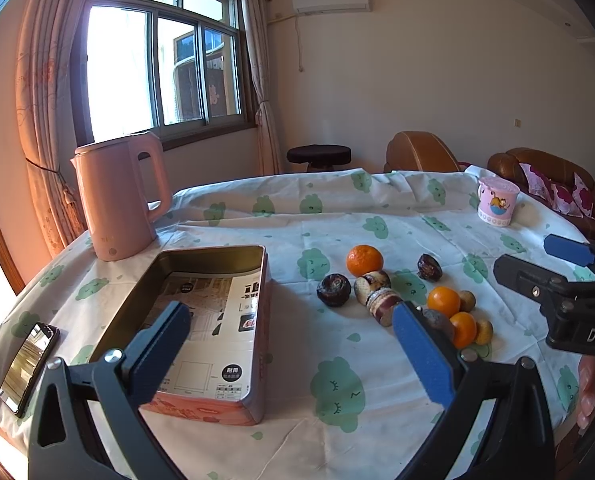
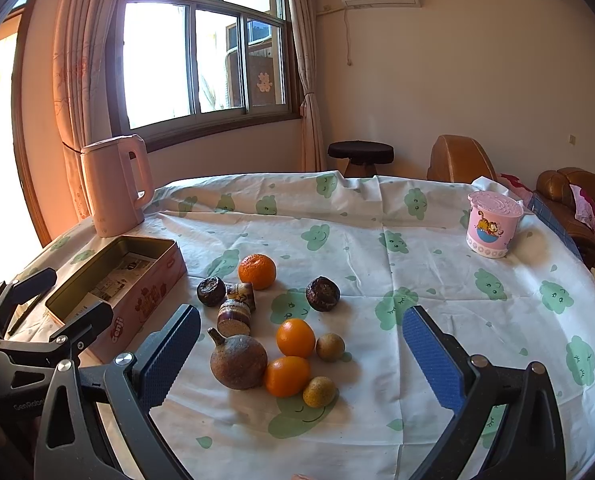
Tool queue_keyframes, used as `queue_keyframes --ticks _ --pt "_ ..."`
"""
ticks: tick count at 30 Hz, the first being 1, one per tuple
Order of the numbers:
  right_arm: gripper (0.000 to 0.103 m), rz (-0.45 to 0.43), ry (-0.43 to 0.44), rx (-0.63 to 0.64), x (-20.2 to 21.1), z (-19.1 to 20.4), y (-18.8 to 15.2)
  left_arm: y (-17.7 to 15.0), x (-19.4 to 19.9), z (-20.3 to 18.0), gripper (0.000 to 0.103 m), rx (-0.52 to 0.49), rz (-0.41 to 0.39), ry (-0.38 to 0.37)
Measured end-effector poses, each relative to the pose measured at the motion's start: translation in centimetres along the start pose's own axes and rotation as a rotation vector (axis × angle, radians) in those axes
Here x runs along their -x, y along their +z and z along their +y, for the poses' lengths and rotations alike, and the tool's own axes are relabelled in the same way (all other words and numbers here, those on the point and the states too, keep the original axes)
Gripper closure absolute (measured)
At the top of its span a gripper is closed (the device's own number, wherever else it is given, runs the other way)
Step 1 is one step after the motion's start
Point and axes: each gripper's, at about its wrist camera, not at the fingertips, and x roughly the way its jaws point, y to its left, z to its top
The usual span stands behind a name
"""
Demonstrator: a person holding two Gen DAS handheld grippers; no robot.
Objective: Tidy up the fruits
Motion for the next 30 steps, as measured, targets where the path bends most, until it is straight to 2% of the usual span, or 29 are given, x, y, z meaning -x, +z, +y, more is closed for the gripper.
queue_keyframes --ticks 30 --pt "0.001 0.021 0.017 -0.013 -0.61 -0.16 -0.76 -0.32 -0.15 -0.01 0.000 -0.001 0.006 -0.001"
